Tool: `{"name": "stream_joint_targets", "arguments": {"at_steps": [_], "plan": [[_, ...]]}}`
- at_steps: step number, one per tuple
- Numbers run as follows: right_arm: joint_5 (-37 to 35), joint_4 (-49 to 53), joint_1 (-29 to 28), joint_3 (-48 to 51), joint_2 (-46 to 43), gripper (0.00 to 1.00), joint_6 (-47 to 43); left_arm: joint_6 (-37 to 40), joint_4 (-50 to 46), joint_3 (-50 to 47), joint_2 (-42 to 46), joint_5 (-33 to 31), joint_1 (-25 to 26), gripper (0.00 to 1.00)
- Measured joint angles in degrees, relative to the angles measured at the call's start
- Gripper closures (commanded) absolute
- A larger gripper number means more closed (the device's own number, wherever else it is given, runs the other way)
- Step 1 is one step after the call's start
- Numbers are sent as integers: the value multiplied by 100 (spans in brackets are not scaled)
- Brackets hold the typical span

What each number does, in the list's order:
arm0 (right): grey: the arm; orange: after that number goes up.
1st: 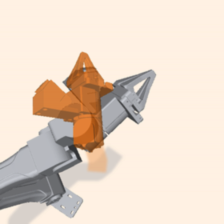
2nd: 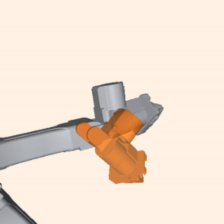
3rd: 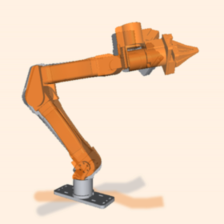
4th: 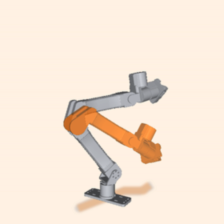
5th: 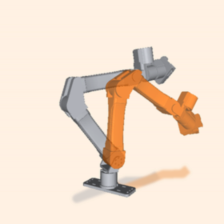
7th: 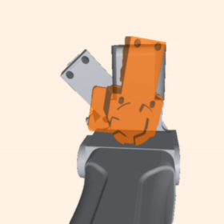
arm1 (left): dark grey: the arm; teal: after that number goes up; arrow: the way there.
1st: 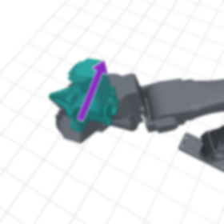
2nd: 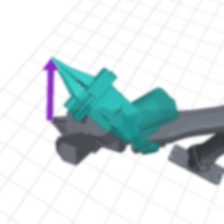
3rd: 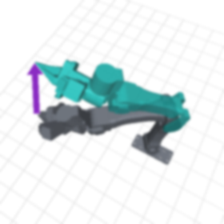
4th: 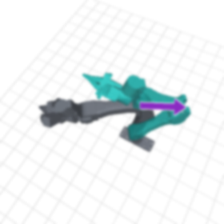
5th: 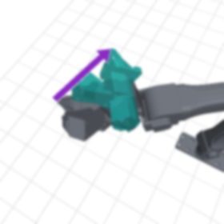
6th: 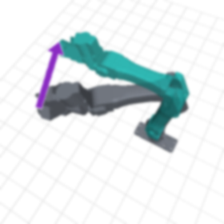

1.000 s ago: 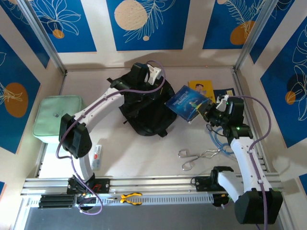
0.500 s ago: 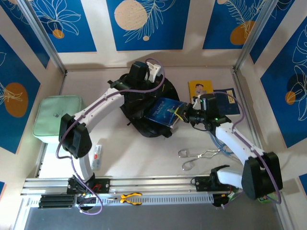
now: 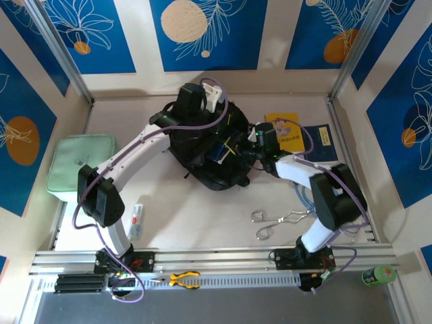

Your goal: Pack books, pencil case, and school supplies into a backpack

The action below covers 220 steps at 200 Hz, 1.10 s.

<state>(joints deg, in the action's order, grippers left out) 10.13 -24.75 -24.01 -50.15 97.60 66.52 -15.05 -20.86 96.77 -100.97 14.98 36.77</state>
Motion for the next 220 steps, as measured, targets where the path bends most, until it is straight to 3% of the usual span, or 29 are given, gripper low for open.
{"name": "stream_joint_targets", "arguments": {"at_steps": [67, 88, 106, 131, 172, 220], "plan": [[-216, -876, -282, -863, 1298, 100, 190, -66, -208, -2, -7, 2, -2, 100], [-317, -837, -385, -1099, 1530, 92, 260, -105, -210, -2, -28, -2, -13, 100], [-378, -579, -463, -1309, 1633, 79, 275, -114, -208, -13, -50, -4, -39, 100], [-476, -11, -507, -1434, 1580, 62, 330, -118, -131, -103, -50, 0, -111, 100], [-570, 1624, -442, -1429, 1084, 46, 555, -251, -50, -358, -57, 114, -339, 100], [-542, 2312, -424, -1080, -26, 45, 669, -317, 146, -363, -151, 260, -428, 100]]}}
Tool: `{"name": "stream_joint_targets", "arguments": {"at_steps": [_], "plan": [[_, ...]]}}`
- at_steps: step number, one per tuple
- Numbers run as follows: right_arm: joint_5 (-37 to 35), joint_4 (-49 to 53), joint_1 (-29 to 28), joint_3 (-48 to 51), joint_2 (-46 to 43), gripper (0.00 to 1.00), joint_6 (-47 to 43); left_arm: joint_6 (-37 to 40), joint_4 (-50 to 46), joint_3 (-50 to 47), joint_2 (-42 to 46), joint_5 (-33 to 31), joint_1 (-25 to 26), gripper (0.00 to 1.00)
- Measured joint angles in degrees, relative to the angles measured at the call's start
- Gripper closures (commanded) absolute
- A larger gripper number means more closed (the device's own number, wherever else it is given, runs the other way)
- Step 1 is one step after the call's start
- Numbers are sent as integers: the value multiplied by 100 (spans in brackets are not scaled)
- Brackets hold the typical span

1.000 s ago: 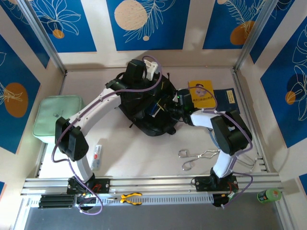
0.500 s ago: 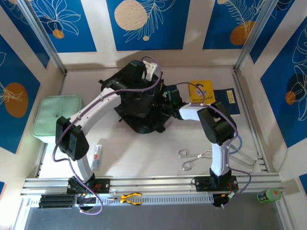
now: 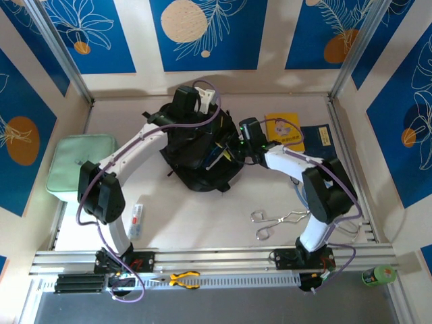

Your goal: Pack books, pencil case, and school supplies into a backpack

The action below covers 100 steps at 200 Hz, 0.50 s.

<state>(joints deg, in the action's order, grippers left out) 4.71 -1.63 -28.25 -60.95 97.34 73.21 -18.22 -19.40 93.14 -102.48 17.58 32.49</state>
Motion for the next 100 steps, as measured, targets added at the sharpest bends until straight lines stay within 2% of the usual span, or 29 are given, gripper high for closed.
{"name": "stream_joint_targets", "arguments": {"at_steps": [60, 100], "plan": [[-81, 726, 144, 542, -1040, 45, -356, 72, -61, -116, -46, 125, -15, 100], [-485, 1532, 883, 745, -1958, 34, -1069, 859, -774, -400, 240, 579, -50, 100]]}}
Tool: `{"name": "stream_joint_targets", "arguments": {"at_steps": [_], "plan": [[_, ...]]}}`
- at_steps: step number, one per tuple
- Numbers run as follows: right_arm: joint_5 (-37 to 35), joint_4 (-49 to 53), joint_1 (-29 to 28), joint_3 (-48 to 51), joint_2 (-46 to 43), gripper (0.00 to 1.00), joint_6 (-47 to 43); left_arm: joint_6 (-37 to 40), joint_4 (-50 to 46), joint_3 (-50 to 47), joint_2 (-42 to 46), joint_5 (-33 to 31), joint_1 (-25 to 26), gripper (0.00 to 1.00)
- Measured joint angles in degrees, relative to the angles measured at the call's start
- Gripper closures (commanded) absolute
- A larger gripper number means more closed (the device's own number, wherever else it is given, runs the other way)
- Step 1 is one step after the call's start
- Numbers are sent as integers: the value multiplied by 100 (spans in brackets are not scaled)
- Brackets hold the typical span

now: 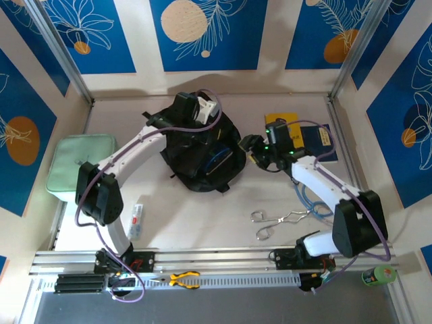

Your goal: Pack books, pencil case, and school supplies into a backpack

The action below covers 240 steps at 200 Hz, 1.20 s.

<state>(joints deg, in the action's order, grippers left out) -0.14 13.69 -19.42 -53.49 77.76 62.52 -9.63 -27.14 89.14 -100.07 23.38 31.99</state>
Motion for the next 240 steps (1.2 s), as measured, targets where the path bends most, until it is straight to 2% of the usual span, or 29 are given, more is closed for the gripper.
{"name": "stream_joint_targets", "arguments": {"at_steps": [24, 33, 50, 67, 76, 101, 130, 159, 216, 240], "plan": [[-72, 297, 586, -66, -101, 31, -424, 439, -503, -271, 442, 391, -11, 100], [-31, 404, 802, -144, 22, 30, -568, 522, -597, -367, 588, 483, -11, 86], [81, 573, 1139, -439, 529, 29, -807, 557, -612, -566, 789, 579, -11, 51], [186, 761, 1355, -988, 1279, 28, -1051, 391, -479, -782, 911, 592, -11, 29], [203, 855, 1429, -1344, 1709, 28, -1185, 330, -343, -911, 949, 520, -11, 20], [201, 1084, 1615, -2367, 2776, 28, -1458, -46, 85, -1344, 1056, 140, -11, 8], [114, 1360, 1799, -3486, 3858, 29, -1652, -321, 374, -1690, 1143, -363, -11, 0], [7, 1633, 1884, -4181, 4610, 29, -1753, -487, 444, -1722, 1200, -855, -11, 0], [-170, 1698, 1759, -4190, 4717, 31, -1792, -557, 442, -1722, 1305, -1165, -11, 0], [-205, 1606, 1517, -3812, 4468, 31, -1720, -651, 431, -1679, 1266, -1169, -11, 0]]}}
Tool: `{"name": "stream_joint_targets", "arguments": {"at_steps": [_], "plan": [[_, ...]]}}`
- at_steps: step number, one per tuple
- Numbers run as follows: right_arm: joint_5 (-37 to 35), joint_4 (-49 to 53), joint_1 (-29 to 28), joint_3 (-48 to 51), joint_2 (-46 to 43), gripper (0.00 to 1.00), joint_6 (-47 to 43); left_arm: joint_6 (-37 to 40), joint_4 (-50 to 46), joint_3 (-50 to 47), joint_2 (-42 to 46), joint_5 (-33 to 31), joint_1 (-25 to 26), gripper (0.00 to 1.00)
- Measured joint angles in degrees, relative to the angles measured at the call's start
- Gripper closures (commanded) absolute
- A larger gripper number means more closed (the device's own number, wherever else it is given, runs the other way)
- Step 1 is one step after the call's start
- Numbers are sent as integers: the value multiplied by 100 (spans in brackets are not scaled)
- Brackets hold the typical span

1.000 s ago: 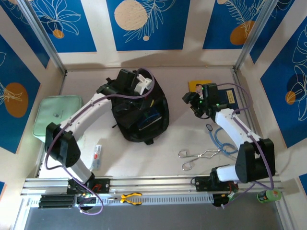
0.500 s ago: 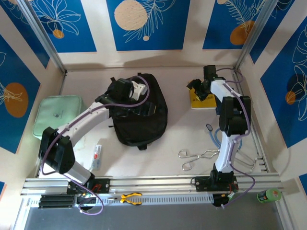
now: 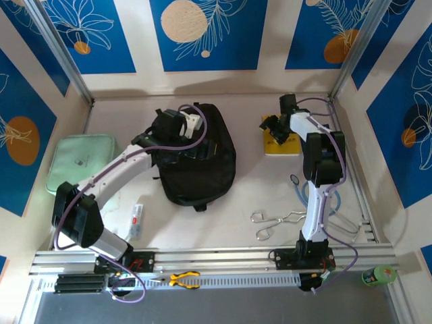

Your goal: Pack books, pencil case, and school supplies into a backpack

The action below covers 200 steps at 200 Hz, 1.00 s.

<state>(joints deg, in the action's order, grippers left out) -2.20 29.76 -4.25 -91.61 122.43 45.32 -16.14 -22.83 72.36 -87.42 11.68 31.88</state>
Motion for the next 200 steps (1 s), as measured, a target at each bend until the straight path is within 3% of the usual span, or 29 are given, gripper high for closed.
{"name": "stream_joint_targets", "arguments": {"at_steps": [71, 126, 163, 200], "plan": [[442, -11, -970, 1926, -1513, 32, 595, -361, -28, 774, -778, 28, 247, 3], [214, 258, -203, 1335, -1943, 35, -612, -1235, 70, 1917, -2063, 79, 879, 23], [223, 577, 378, 1384, -1862, 39, -1263, -1692, 24, 2785, -3073, 46, 1381, 31], [240, 831, 457, 1384, -1491, 41, -1606, -1805, -280, 3595, -3875, -319, 1762, 40]]}}
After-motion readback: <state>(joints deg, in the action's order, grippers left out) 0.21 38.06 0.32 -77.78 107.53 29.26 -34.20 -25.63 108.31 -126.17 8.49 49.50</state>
